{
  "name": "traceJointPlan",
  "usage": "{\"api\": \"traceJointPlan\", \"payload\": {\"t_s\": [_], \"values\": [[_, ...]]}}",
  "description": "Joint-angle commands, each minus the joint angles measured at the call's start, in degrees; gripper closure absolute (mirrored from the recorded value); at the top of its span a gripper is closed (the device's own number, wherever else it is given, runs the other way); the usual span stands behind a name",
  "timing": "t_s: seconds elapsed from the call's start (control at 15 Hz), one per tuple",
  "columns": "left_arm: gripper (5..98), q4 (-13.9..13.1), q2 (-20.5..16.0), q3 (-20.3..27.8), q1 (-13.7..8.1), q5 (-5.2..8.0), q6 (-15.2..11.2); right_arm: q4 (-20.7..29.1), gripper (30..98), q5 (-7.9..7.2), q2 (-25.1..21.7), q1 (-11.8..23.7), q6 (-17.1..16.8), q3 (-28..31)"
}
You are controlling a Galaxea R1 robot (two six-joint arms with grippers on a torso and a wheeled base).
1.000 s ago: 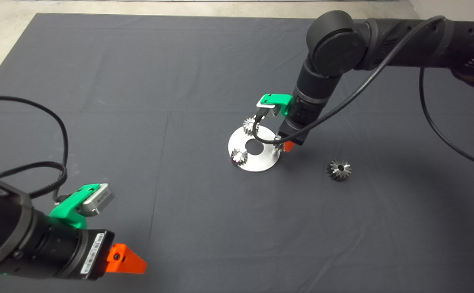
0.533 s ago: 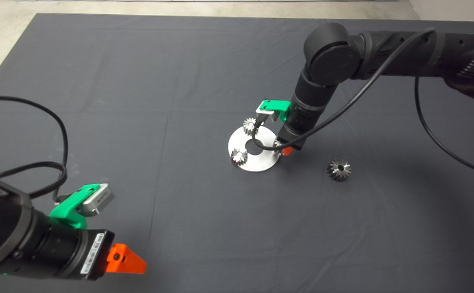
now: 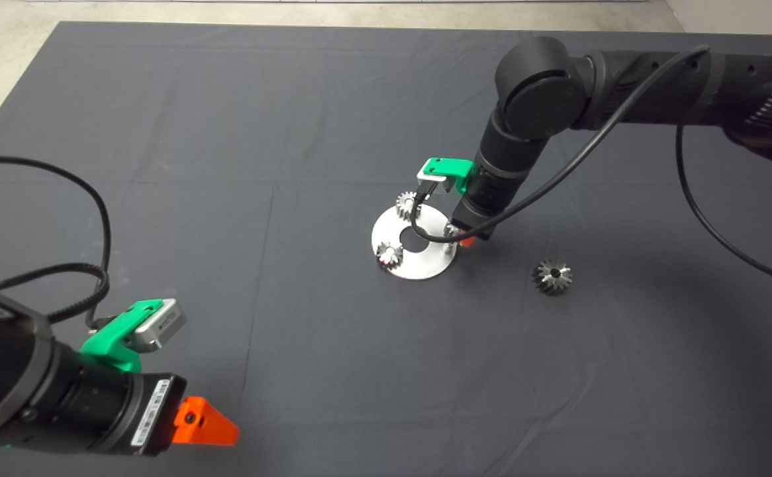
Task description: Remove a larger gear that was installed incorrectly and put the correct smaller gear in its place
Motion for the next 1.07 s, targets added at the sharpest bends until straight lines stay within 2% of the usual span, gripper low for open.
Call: {"api": "traceJointPlan", "payload": {"t_s": [0.0,0.6,1.0], "values": [[5.9,-1.1,-0.3,0.8,-0.2,0.07,-0.1,-2.1,98.0,-5.39,-0.2,1.1,0.0,0.6],[5.9,-1.1,-0.3,0.8,-0.2,0.15,-0.1,-2.4,98.0,-5.39,0.3,0.1,0.0,0.5],[5.9,-1.1,-0.3,0.8,-0.2,0.08,-0.1,-4.2,98.0,-5.39,0.3,-0.5,0.0,0.6]]}}
